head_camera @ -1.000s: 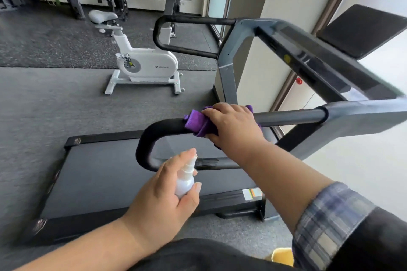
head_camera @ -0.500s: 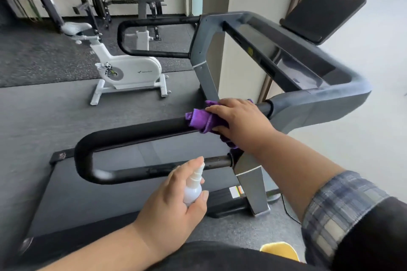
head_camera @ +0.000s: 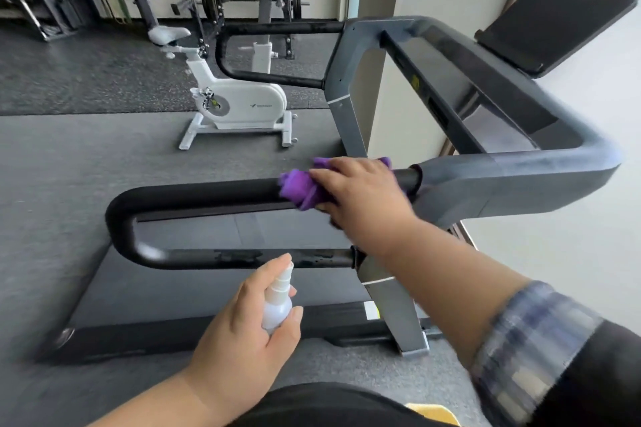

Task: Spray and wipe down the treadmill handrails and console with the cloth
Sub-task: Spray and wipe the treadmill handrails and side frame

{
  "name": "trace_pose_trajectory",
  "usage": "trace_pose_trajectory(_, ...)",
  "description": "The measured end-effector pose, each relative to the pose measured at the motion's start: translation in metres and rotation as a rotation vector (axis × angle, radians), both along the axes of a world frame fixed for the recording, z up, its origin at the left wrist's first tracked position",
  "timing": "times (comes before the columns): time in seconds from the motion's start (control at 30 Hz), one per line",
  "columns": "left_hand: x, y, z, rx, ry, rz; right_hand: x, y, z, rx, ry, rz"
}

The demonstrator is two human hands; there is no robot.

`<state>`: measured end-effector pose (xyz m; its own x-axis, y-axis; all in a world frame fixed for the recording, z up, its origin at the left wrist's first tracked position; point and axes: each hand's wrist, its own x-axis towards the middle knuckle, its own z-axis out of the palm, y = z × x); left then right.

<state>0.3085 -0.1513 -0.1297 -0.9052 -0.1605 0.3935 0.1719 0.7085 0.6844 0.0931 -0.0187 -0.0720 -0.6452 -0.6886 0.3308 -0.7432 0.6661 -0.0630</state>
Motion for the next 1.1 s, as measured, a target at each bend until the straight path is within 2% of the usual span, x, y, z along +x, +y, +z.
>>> trace_pose_trajectory(0.1,-0.004,0.017,0.002,-0.029,-0.022,-0.013,0.009,-0.025,-0.008,-0.029,0.009,0.061)
trace_pose_trajectory(0.23,-0.008,0.026,0.001,-0.06,-0.043,0.008,-0.002,-0.005,-0.006,-0.034,0.039,0.102)
trace_pose_trajectory(0.33,-0.013,0.032,0.001,-0.042,-0.043,0.046,-0.022,0.033,-0.002,-0.059,0.022,0.034)
trace_pose_trajectory(0.47,-0.016,0.032,0.004,-0.021,-0.039,0.08,-0.029,0.054,-0.009,-0.089,0.101,-0.027)
trace_pose_trajectory(0.73,-0.001,0.018,0.004,0.075,-0.064,0.189,-0.014,0.003,-0.01,-0.056,0.148,0.018)
trace_pose_trajectory(1.1,0.02,-0.033,0.005,0.087,-0.079,0.222,0.029,-0.096,-0.004,0.039,0.137,0.089)
